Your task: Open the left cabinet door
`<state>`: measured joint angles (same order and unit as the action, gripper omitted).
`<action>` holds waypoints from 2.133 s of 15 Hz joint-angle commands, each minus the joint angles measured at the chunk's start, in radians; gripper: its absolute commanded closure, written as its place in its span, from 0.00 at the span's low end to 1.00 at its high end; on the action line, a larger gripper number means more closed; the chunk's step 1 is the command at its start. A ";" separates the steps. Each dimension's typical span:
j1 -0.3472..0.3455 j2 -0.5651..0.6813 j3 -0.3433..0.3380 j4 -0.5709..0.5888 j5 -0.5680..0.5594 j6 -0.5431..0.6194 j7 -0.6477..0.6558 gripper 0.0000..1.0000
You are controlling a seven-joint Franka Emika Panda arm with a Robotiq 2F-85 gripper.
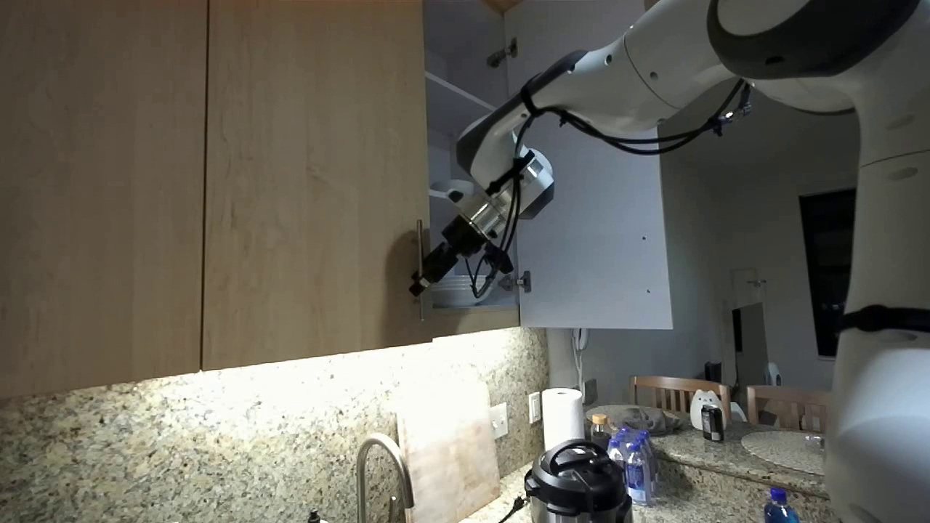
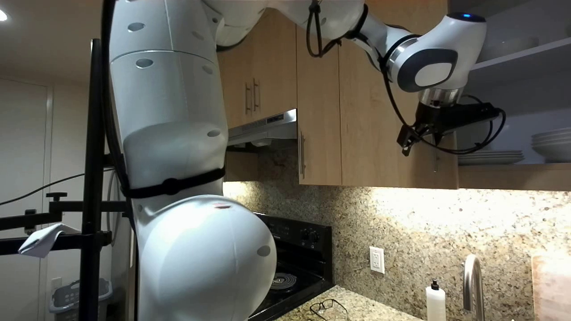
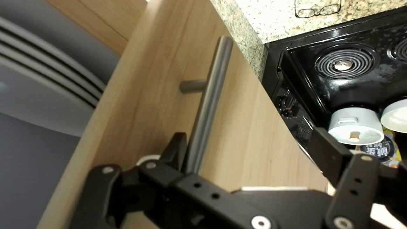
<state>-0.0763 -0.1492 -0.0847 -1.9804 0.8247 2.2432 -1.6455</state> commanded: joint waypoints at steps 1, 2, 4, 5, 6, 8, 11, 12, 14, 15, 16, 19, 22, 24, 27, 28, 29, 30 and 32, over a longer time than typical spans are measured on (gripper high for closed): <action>0.040 -0.108 0.002 -0.147 0.022 -0.010 -0.082 0.00; 0.043 -0.121 0.000 -0.166 0.027 -0.003 -0.091 0.00; 0.051 -0.145 -0.003 -0.195 0.032 0.005 -0.103 0.00; 0.056 -0.157 -0.006 -0.210 0.034 0.011 -0.105 0.00; 0.062 -0.169 -0.009 -0.224 0.037 0.018 -0.105 0.00; 0.072 -0.194 -0.011 -0.254 0.042 0.039 -0.086 0.00; 0.086 -0.231 -0.009 -0.297 0.060 0.081 -0.064 0.00; 0.090 -0.241 -0.007 -0.311 0.067 0.095 -0.054 0.00; 0.099 -0.264 -0.004 -0.339 0.081 0.125 -0.042 0.00; 0.103 -0.275 -0.002 -0.352 0.088 0.140 -0.035 0.00; 0.108 -0.288 0.000 -0.367 0.095 0.157 -0.032 0.00; 0.125 -0.321 0.004 -0.408 0.119 0.202 -0.022 0.00; 0.137 -0.356 0.013 -0.447 0.121 0.249 0.004 0.00; 0.148 -0.378 0.018 -0.474 0.120 0.281 0.017 0.00; 0.176 -0.409 0.014 -0.515 0.131 0.322 0.022 0.00; 0.186 -0.421 0.014 -0.532 0.139 0.342 0.021 0.00; 0.192 -0.433 0.013 -0.547 0.146 0.354 0.021 0.00; 0.200 -0.445 0.014 -0.563 0.153 0.370 0.021 0.00; 0.217 -0.471 0.015 -0.594 0.162 0.396 0.021 0.00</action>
<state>0.0850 -0.5518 -0.0930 -2.4596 0.9535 2.6253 -1.6383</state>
